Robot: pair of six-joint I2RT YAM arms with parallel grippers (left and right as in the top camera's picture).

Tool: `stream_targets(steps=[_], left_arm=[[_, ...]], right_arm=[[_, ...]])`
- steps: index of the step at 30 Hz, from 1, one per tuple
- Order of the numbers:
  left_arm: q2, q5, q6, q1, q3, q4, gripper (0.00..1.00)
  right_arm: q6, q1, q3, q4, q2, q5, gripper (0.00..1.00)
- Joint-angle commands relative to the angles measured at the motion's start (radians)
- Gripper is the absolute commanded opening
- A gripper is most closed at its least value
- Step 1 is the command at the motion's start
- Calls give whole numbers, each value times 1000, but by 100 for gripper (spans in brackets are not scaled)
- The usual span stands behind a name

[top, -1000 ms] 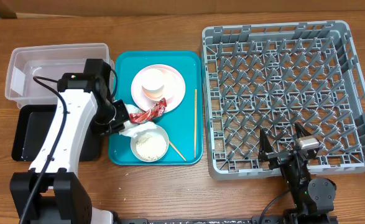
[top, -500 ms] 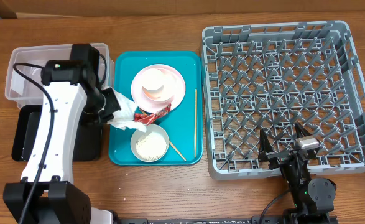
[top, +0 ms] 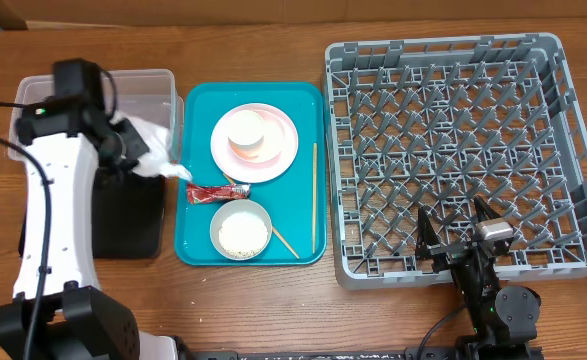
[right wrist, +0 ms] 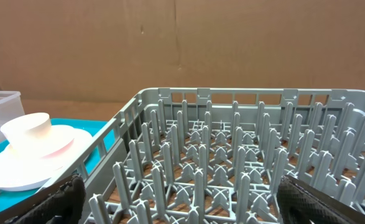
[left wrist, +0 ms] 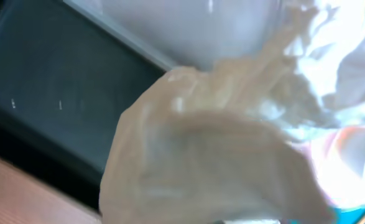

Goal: Sort waste into correct bins and load items into the dishwasher
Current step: 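Carry the tissue left and release it into the clear bin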

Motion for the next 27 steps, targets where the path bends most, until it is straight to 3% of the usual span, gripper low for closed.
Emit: stream_targets(steps=[1, 12, 21, 22, 23, 25, 26, 27], left_arm=[[-18, -12, -11, 41, 25, 74, 4], [14, -46, -18, 69, 22, 371, 5], [160, -130, -17, 71, 22, 455, 10], [179, -135, -16, 71, 22, 467, 13], [196, -140, -14, 71, 22, 478, 26], [224, -141, -13, 71, 22, 498, 65], [232, -140, -13, 71, 22, 508, 80], [234, -140, -13, 71, 22, 515, 84]], right_arm=[[-1, -3, -11, 5, -6, 6, 100], [-1, -3, -11, 5, -6, 6, 100], [-1, -3, -11, 5, -6, 6, 100], [-1, -3, -11, 5, -6, 6, 100], [-1, -3, -11, 5, -6, 6, 100], [-1, -3, -11, 5, -6, 6, 100], [-1, -3, -11, 5, -6, 6, 100], [-1, -3, -11, 5, -6, 6, 100]])
